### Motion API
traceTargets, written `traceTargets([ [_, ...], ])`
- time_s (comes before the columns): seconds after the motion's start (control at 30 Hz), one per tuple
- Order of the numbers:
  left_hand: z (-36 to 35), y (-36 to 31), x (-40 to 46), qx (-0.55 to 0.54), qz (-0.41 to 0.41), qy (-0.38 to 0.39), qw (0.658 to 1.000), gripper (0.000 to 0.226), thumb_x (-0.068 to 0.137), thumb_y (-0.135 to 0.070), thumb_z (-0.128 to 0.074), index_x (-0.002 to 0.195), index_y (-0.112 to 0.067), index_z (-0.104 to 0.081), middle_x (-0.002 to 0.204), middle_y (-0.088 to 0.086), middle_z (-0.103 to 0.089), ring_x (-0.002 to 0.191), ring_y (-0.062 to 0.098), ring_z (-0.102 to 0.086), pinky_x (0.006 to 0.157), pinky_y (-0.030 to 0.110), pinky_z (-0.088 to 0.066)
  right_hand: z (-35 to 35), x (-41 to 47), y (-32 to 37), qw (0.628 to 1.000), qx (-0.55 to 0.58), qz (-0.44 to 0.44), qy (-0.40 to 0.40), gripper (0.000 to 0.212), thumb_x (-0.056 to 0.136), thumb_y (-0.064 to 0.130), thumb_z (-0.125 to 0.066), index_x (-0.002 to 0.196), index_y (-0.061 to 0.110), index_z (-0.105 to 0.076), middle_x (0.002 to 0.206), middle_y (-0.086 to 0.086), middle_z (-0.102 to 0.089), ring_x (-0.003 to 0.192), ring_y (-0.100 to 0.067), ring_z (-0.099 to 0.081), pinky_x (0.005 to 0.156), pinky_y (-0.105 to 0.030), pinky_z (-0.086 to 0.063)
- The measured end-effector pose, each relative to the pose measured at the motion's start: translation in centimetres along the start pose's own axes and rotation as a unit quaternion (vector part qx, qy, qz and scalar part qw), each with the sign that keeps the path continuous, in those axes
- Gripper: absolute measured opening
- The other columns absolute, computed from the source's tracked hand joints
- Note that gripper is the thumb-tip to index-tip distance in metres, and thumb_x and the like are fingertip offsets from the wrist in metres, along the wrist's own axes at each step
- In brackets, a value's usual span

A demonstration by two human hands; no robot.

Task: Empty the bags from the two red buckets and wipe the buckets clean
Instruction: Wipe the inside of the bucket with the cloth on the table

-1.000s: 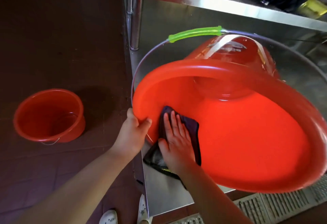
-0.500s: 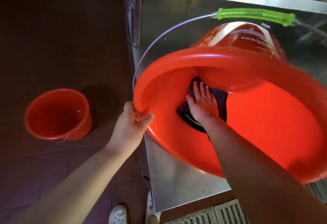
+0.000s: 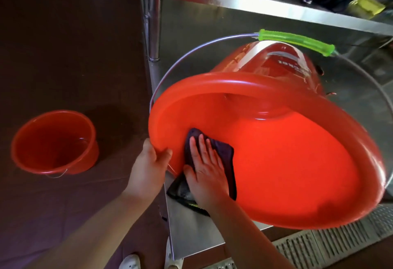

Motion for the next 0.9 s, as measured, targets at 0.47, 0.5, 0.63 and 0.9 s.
traceTargets([
  [0.47,3.4,-1.4,0.5,0.061,-0.111,-0.079,0.989,0.011,0.090,-0.030,-0.062,0.088,-0.028,-0.051,0.078,-0.011,-0.063,0.072,0.001,-0.060,0.064,0.018,-0.047,1.7,11.8,-8.0,0.984,-0.086,-0.156,0.005,0.063,0.096,0.048,-0.030,0.152,0.030,-0.006,0.160,0.001,-0.005,0.147,-0.019,-0.005,0.119,-0.036,-0.004],
  [0.5,3.1,-0.6,0.5,0.053,-0.091,-0.063,0.992,0.013,0.089,-0.025,-0.064,0.091,-0.028,-0.052,0.081,-0.014,-0.064,0.076,-0.001,-0.061,0.070,0.017,-0.049,1.6,12.1,-7.9,0.983,-0.086,-0.164,0.003,0.062,0.096,0.049,-0.029,0.151,0.031,-0.006,0.160,0.002,-0.006,0.147,-0.019,-0.005,0.119,-0.036,-0.004],
  [0.63,1.7,1.6,0.4,0.053,-0.017,0.004,0.998,0.035,0.091,-0.015,-0.059,0.113,-0.031,-0.037,0.096,-0.008,-0.063,0.092,0.006,-0.062,0.087,0.043,-0.052,1.4,11.4,-6.7,0.983,-0.076,-0.169,0.013,0.062,0.097,0.047,-0.027,0.152,0.028,-0.006,0.161,-0.001,-0.005,0.147,-0.019,-0.004,0.118,-0.036,-0.003],
  [0.9,1.2,-0.3,-0.3,0.070,-0.077,-0.024,0.994,0.037,0.090,-0.003,-0.056,0.106,-0.026,-0.032,0.088,-0.010,-0.056,0.079,0.010,-0.061,0.076,0.040,-0.053,-0.6,2.1,1.1,0.998,-0.012,-0.063,-0.028,0.070,0.093,0.045,-0.031,0.149,0.026,0.006,0.159,-0.003,0.001,0.147,-0.021,-0.003,0.120,-0.036,-0.005],
])
Point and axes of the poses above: each hand's wrist, its own x-axis towards the middle knuckle, its own z-axis out of the back of the hand, y = z × x, the point moved 2 cm from there along x, towards the middle knuckle
